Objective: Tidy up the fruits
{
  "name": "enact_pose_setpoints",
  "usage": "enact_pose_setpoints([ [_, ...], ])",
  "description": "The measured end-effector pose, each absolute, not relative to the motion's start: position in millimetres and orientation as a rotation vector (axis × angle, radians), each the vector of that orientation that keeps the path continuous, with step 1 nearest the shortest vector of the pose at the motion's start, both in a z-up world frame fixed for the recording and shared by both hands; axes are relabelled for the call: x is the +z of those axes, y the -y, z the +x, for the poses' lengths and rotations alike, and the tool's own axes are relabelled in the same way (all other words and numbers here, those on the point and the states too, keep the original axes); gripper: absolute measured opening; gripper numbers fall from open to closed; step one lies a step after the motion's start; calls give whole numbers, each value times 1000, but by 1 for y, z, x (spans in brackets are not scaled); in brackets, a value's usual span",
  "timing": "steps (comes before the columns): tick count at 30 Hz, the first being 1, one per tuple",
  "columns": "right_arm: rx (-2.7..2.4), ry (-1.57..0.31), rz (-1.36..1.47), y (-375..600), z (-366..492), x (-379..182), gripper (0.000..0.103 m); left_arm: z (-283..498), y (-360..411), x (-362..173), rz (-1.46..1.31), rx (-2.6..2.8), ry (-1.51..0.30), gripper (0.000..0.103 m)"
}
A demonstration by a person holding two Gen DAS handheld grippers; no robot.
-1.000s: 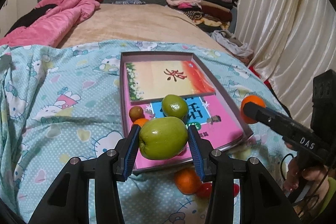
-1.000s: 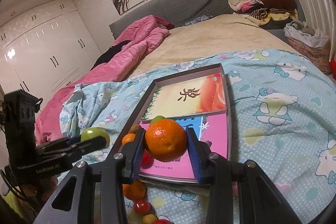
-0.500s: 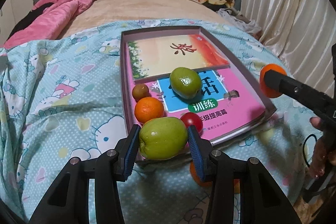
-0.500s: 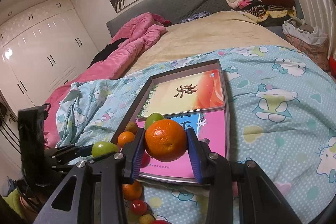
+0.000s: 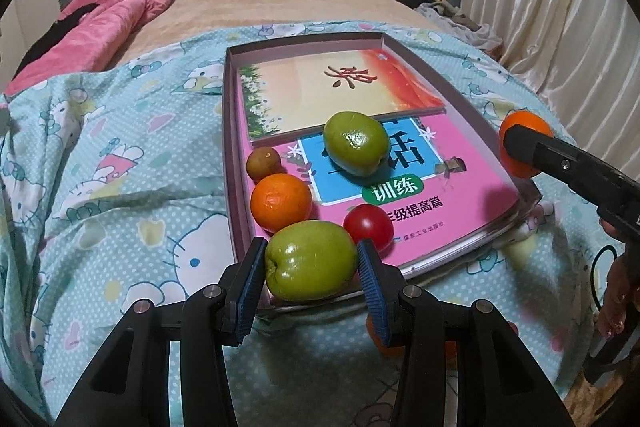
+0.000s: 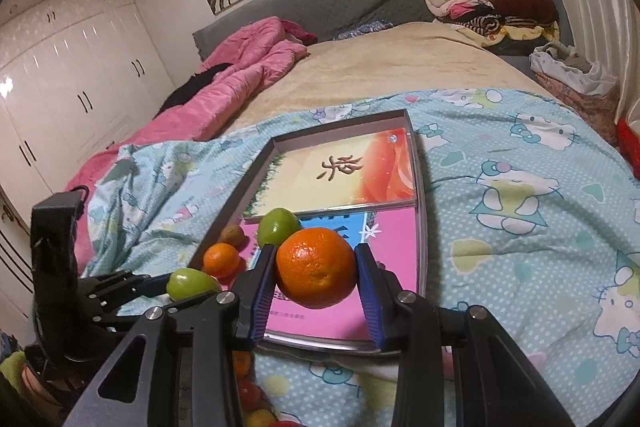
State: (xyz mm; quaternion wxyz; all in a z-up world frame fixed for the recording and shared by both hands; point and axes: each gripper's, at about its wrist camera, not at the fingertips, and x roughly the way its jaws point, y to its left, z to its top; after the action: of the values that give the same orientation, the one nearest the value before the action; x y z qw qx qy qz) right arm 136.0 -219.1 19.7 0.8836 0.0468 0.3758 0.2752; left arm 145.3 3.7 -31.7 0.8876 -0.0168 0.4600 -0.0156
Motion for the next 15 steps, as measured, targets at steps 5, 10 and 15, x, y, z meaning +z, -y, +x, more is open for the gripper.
enact_pose_setpoints([
  [5,556,-787,84,219,137,17,39,147,-7,-34,-80,-50,-963,47],
  [10,542,-786,69,219,138,15,39,149,-8,-36,-103,-67,-964,47],
  [15,524,-784,39,216,138,13,39,151,-9,-39,-130,-88,-965,47],
])
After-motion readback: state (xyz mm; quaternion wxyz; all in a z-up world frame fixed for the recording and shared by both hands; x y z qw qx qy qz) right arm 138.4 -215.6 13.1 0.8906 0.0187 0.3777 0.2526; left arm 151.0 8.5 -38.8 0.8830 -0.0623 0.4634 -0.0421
